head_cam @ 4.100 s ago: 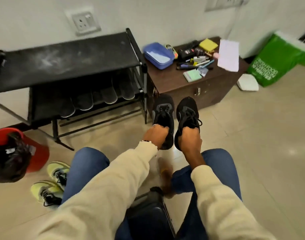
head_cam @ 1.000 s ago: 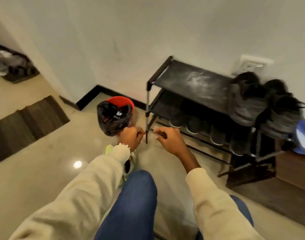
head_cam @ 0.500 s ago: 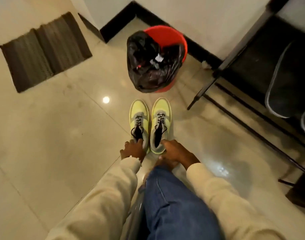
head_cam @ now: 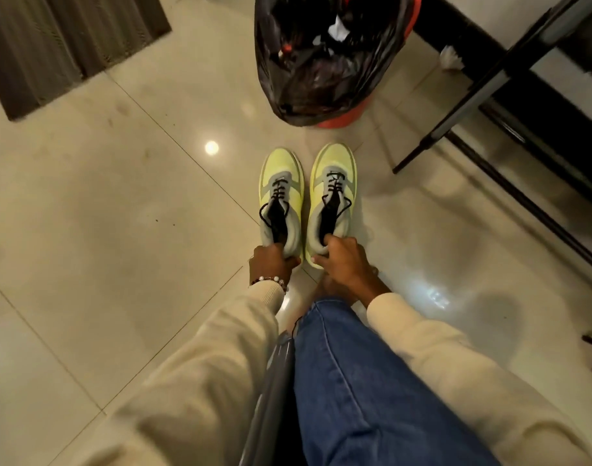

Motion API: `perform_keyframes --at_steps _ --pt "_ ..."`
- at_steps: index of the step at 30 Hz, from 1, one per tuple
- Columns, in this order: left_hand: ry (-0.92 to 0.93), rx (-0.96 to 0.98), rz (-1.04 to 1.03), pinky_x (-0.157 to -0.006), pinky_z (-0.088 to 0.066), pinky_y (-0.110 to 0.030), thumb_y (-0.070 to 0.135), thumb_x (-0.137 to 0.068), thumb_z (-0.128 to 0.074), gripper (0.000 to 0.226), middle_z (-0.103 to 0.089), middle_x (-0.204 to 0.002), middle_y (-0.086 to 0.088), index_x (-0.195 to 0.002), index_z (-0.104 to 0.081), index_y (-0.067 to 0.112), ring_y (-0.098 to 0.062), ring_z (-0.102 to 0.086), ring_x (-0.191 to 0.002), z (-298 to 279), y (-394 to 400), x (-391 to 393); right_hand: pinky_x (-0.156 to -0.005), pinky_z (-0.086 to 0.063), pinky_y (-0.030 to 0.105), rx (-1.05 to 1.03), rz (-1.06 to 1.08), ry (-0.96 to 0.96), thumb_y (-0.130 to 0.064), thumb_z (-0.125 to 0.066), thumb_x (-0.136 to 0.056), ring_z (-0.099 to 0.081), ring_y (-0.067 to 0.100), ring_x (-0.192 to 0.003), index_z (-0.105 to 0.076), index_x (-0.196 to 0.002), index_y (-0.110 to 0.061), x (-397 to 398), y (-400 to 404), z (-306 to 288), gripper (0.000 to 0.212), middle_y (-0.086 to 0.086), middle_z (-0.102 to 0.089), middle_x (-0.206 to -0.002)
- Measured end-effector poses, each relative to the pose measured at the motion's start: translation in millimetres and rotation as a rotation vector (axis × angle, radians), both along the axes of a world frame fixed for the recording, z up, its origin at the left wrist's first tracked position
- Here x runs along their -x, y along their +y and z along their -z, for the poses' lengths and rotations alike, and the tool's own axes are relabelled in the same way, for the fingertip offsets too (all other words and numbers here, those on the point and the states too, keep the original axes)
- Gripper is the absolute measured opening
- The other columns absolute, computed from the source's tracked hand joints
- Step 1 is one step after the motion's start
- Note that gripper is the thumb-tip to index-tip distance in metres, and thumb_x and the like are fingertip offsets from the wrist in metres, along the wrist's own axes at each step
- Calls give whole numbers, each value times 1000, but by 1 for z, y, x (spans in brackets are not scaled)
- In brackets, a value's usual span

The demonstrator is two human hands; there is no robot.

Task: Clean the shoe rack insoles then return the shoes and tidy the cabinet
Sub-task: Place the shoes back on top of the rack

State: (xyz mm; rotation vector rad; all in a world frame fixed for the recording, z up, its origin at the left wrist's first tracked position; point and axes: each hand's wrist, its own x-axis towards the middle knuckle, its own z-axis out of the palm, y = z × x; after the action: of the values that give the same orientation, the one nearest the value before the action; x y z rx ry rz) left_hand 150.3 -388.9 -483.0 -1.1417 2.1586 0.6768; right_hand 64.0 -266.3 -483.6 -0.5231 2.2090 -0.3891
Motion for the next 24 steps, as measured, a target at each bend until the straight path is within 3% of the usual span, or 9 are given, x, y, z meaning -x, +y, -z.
perform_keyframes --at_steps 2,8,12,20,24 --pt "-2 4 53 -71 -39 -34 42 -82 -69 45 -62 -108 -21 -112 -64 8 -38 -58 -101 -25 -5 6 -82 -47 39 17 -27 27 -40 -61 -88 -58 39 -103 -57 -106 -7 13 4 -27 38 21 -63 -111" --pt "-9 10 168 -81 -54 -36 41 -78 -74 55 -62 -113 -17 -119 -59 8 -35 -63 -98 -124 -1 8 -75 -41 31 -27 -129 -12 -48 -63 -82 -57 36 -101 -58 -96 -9 38 27 -138 41 20 -62 -110" --pt "34 45 269 -78 -52 -36 44 -76 -74 58 -63 -111 -17 -118 -58 7 -35 -63 -96 -193 17 -7 -77 -50 36 -41 -176 32 -47 -65 -80 -62 34 -93 -61 -93 -7 28 50 -221 43 18 -66 -103" --pt "240 199 440 -70 -42 -33 48 -74 -73 56 -63 -110 -16 -113 -60 9 -36 -62 -97 -341 43 -19 -75 -55 45 100 -40 279 -42 -64 -81 -66 31 -79 -63 -90 -8 -11 107 -357 35 14 -69 -88" --pt "337 283 451 -64 -47 -31 44 -68 -75 50 -60 -89 -7 -106 -64 14 -30 -60 -77 -414 47 -22 -60 -58 33 197 37 344 -42 -64 -77 -66 18 -60 -67 -86 -14 -26 119 -414 30 6 -68 -76"
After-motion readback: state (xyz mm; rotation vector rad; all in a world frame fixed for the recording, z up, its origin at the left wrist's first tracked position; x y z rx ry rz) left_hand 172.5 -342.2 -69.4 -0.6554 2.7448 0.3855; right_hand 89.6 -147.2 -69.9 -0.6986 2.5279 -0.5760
